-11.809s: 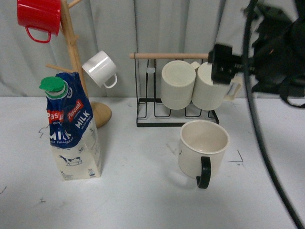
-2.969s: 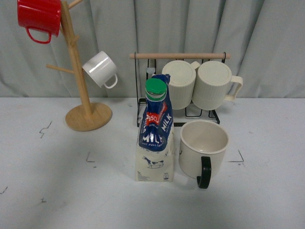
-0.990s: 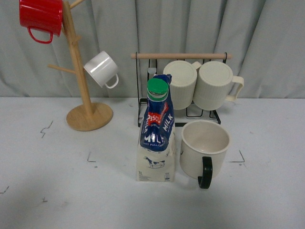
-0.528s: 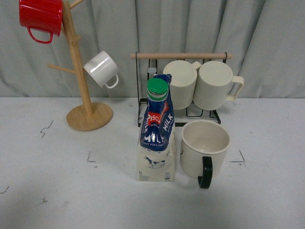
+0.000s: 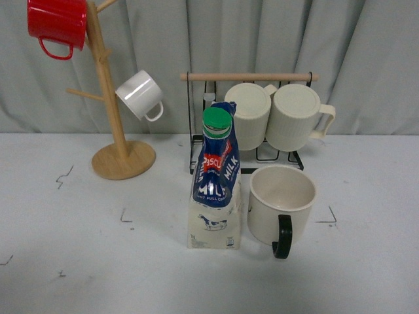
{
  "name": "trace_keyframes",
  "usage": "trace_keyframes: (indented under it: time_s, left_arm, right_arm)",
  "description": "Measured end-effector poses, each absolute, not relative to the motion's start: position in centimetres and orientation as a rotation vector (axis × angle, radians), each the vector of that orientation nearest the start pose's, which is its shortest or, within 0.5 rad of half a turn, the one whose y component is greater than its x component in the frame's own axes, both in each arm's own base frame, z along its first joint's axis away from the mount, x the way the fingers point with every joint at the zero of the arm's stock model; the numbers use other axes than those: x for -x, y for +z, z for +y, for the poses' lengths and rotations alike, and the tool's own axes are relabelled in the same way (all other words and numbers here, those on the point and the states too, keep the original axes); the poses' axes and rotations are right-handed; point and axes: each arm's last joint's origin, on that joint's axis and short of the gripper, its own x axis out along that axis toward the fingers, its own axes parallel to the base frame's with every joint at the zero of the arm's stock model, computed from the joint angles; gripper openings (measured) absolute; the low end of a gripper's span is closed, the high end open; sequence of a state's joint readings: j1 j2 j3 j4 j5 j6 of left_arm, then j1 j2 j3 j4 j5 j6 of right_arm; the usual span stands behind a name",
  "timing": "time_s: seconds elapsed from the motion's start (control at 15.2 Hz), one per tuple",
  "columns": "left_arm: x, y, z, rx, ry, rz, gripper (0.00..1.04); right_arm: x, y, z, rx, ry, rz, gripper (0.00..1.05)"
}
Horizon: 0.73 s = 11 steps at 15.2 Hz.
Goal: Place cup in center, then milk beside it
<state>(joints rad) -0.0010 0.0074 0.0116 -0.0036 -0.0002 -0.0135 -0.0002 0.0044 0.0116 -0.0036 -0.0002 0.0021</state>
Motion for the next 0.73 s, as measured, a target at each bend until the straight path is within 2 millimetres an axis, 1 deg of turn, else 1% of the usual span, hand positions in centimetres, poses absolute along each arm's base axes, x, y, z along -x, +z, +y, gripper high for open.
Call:
trace_keyframes:
  time_s: [0.73]
  left_arm:
    - [-9.75, 16.65, -0.01, 0.014, -0.001, -0.001, 0.98]
  right_arm:
    - [-9.73, 16.68, 0.00, -0.002, 0.000, -0.004, 0.98]
